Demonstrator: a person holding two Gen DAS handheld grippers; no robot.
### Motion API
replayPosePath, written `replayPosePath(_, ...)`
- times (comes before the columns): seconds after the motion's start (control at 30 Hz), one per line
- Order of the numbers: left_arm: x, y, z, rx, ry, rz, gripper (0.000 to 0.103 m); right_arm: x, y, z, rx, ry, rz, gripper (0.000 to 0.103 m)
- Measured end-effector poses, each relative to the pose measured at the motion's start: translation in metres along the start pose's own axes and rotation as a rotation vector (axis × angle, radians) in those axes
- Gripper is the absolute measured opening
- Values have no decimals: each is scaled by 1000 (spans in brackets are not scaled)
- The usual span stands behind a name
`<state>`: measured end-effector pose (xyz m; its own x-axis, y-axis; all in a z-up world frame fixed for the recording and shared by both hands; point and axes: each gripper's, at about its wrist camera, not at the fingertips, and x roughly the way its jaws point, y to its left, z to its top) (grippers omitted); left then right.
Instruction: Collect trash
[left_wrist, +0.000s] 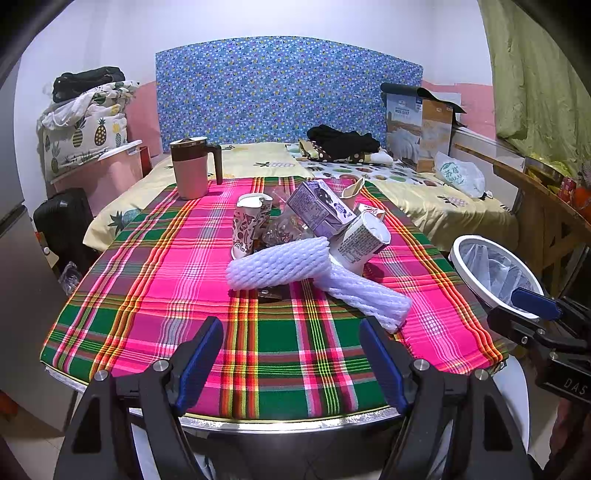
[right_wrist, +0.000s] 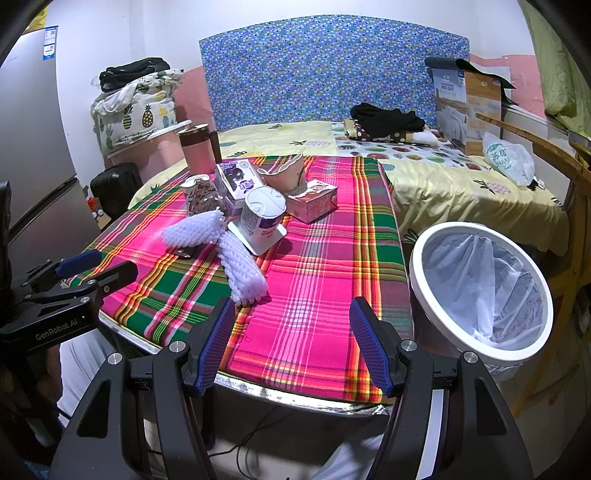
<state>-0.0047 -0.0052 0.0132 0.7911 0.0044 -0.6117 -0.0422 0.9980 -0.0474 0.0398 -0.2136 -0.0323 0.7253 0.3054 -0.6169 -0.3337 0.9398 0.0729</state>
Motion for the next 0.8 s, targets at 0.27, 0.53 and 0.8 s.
replayPosePath(0.27, -3, 0, 1, 2, -2, -2, 76, 0, 0, 1, 0, 0, -1, 66)
replayPosePath(0.53, -3, -1, 1, 0, -2, -6, 76, 0, 0, 0, -1, -1, 0, 66)
replayPosePath(0.8, 0, 1, 0, -3, 3, -11, 76, 0, -1, 1, -2, 0, 1, 66)
